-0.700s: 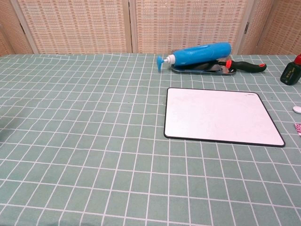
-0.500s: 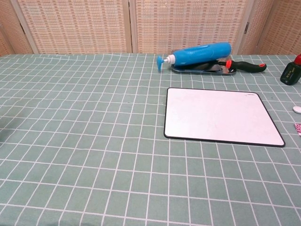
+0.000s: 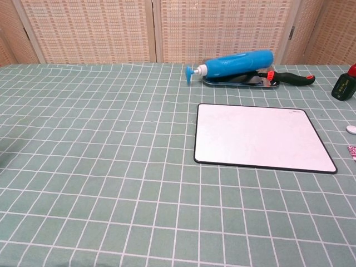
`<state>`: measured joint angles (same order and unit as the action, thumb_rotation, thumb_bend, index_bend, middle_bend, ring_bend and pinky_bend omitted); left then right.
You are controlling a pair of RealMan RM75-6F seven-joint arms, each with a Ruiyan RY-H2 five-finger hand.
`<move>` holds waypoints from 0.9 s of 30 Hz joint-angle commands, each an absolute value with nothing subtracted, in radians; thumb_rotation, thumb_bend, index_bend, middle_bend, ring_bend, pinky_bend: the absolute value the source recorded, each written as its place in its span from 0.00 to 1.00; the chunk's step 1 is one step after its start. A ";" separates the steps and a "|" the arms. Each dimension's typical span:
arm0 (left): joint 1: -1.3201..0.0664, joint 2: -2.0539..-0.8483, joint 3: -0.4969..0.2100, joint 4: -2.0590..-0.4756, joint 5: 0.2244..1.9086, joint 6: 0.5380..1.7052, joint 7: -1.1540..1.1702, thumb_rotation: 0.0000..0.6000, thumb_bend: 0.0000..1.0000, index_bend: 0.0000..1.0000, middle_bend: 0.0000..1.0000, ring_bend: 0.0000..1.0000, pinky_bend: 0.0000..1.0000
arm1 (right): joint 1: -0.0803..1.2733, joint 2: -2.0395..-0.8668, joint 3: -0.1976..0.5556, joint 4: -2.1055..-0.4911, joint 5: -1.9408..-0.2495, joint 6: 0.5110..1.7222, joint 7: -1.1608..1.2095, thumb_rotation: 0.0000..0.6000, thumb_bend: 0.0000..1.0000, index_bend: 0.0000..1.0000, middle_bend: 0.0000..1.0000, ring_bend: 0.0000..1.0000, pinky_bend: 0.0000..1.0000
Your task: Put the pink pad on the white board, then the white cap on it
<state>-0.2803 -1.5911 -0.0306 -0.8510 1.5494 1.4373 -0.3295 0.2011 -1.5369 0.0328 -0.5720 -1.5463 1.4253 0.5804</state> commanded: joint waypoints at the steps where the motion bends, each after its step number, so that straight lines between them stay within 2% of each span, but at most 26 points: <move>1: -0.279 -1.590 -0.033 -0.853 1.549 1.443 -0.328 1.00 0.22 0.00 0.00 0.00 0.00 | 0.201 -1.536 0.032 -0.573 -1.547 1.424 0.578 0.75 0.00 0.00 0.00 0.00 0.00; 6: -0.274 -1.586 -0.030 -0.867 1.550 1.448 -0.325 1.00 0.22 0.00 0.00 0.00 0.00 | 0.212 -1.512 0.018 -0.586 -1.552 1.379 0.551 0.82 0.00 0.01 0.00 0.00 0.00; 13: -0.276 -1.579 -0.031 -0.881 1.542 1.429 -0.322 1.00 0.22 0.00 0.00 0.00 0.00 | 0.274 -1.406 -0.003 -0.728 -1.564 1.246 0.444 0.82 0.00 0.02 0.00 0.00 0.00; 15: -0.276 -1.577 -0.032 -0.884 1.541 1.427 -0.323 1.00 0.22 0.00 0.00 0.00 0.00 | 0.298 -1.367 0.003 -0.803 -1.562 1.219 0.383 0.82 0.00 0.02 0.03 0.01 0.07; 16: -0.277 -1.577 -0.032 -0.884 1.540 1.426 -0.324 1.00 0.22 0.00 0.00 0.00 0.00 | 0.306 -1.354 0.011 -0.835 -1.556 1.214 0.348 0.82 0.00 0.02 0.08 0.07 0.17; 18: -0.277 -1.576 -0.033 -0.885 1.539 1.424 -0.325 1.00 0.22 0.00 0.00 0.00 0.00 | 0.319 -1.335 0.031 -0.905 -1.546 1.220 0.274 0.82 0.00 0.03 0.27 0.30 0.44; 20: -0.277 -1.575 -0.033 -0.885 1.538 1.422 -0.326 1.00 0.22 0.00 0.00 0.00 0.00 | 0.329 -1.322 0.041 -0.953 -1.531 1.203 0.224 0.82 0.00 0.06 0.56 0.66 0.79; 21: -0.277 -1.575 -0.033 -0.886 1.538 1.421 -0.327 1.00 0.22 0.00 0.00 0.00 0.00 | 0.338 -1.309 0.043 -0.987 -1.515 1.168 0.188 0.83 0.00 0.07 0.68 0.78 0.90; 23: -0.277 -1.574 -0.032 -0.887 1.539 1.420 -0.329 1.00 0.22 0.00 0.00 0.00 0.00 | 0.352 -1.293 0.047 -1.031 -1.488 1.116 0.130 0.83 0.00 0.08 0.80 0.88 0.97; 27: -0.278 -1.572 -0.031 -0.890 1.540 1.418 -0.333 1.00 0.22 0.00 0.00 0.00 0.00 | 0.376 -1.279 0.057 -1.090 -1.414 1.009 0.008 0.83 0.00 0.20 0.92 0.97 1.00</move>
<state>-0.2776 -1.5722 -0.0309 -0.8903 1.5401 1.4182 -0.3330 0.3504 -1.3017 0.0444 -1.0396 -1.4666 1.0762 0.0787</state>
